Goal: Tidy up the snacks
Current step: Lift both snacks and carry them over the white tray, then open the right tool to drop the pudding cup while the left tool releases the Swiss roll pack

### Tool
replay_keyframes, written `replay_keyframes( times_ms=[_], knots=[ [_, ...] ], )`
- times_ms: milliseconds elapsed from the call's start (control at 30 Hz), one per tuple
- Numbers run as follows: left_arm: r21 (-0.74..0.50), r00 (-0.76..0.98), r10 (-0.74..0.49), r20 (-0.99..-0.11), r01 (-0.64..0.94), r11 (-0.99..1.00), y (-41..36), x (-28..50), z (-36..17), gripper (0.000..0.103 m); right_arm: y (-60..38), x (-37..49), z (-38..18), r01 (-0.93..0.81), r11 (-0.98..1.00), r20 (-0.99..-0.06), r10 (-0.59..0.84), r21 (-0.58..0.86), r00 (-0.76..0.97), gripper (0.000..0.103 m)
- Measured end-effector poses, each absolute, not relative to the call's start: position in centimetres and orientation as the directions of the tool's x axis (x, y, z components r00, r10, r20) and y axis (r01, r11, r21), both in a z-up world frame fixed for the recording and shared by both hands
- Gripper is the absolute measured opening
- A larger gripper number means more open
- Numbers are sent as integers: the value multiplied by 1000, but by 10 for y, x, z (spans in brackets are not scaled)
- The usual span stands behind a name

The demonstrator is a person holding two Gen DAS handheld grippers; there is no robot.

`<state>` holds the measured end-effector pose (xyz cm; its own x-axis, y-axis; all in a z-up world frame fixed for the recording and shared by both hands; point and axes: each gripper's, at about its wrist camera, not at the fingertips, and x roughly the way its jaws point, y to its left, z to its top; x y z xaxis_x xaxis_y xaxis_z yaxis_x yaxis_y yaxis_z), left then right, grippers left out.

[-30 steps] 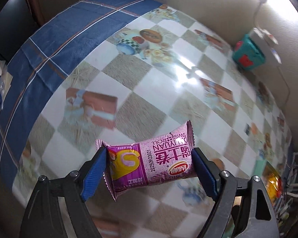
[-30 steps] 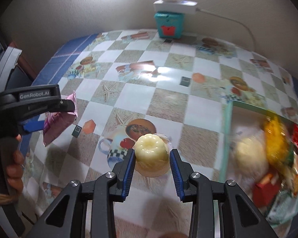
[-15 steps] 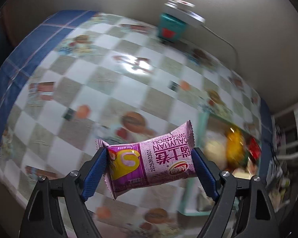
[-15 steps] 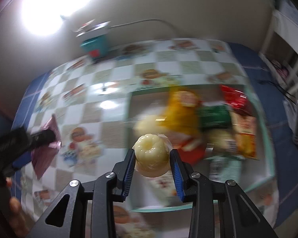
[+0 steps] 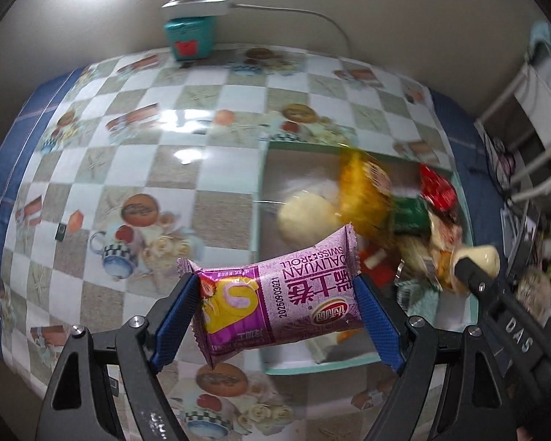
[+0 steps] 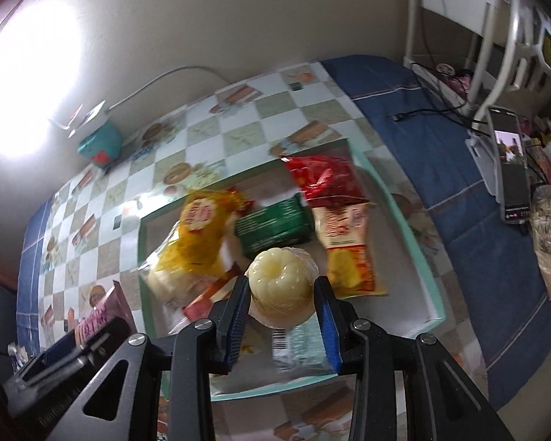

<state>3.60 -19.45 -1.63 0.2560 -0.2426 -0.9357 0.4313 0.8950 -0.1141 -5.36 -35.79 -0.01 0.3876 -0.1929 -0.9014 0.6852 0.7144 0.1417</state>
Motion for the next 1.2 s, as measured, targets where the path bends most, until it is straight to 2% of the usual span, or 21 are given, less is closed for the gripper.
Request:
replay_keyframes(
  times_ms=[400,667,1200],
  knots=[
    [-52,237,-192,-952,495,867,-228,18,-32,86,-385,-62,-26,721,673,-925,-146,166,350,38],
    [-46,290,-223,-931,512,858,-244,30,-21,86,-392,-55,-28,711,678,-915,-142,188,377,38],
    [-26,273,-229,-934,591,806,-278,35,-41,86,-400,-41,-23,697,688,-890,-169,202,424,39]
  ],
)
